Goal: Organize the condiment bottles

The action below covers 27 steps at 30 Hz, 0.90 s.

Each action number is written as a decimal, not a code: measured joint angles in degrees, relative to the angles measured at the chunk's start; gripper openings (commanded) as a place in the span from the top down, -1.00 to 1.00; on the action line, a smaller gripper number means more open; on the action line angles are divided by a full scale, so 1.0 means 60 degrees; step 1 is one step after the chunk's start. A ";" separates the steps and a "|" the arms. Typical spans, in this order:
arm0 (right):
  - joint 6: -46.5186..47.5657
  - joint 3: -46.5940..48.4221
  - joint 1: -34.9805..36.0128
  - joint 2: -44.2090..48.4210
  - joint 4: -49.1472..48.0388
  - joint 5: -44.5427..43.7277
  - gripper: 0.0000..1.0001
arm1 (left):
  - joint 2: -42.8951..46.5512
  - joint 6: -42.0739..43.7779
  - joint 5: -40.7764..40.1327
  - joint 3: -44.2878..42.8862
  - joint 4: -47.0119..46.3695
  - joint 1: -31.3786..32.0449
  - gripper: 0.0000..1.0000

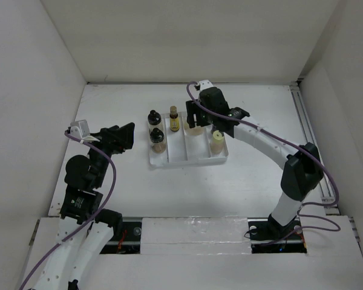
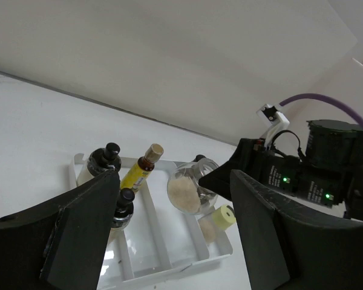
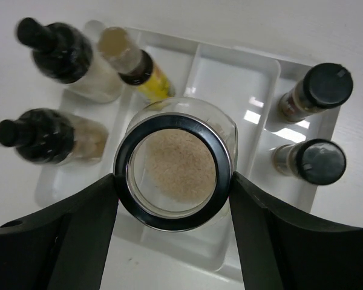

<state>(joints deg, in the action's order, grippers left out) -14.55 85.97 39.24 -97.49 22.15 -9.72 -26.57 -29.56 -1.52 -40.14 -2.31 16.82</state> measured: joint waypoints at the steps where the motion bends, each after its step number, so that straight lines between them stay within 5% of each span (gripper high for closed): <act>1: 0.0189 0.0018 -0.0171 -0.0208 -0.0117 0.0055 -0.21 | -0.0011 0.0011 0.0000 0.0000 0.0000 0.0000 -0.38; 27: 0.1020 0.0685 -0.0849 -0.2514 -0.1621 0.0117 -0.26 | -0.0492 0.0135 -0.0051 -0.0015 0.0029 0.0000 -0.41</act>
<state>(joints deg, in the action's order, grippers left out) -8.43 90.08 34.15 -112.57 12.43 -9.02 -29.52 -28.75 -1.83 -40.23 -2.13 16.82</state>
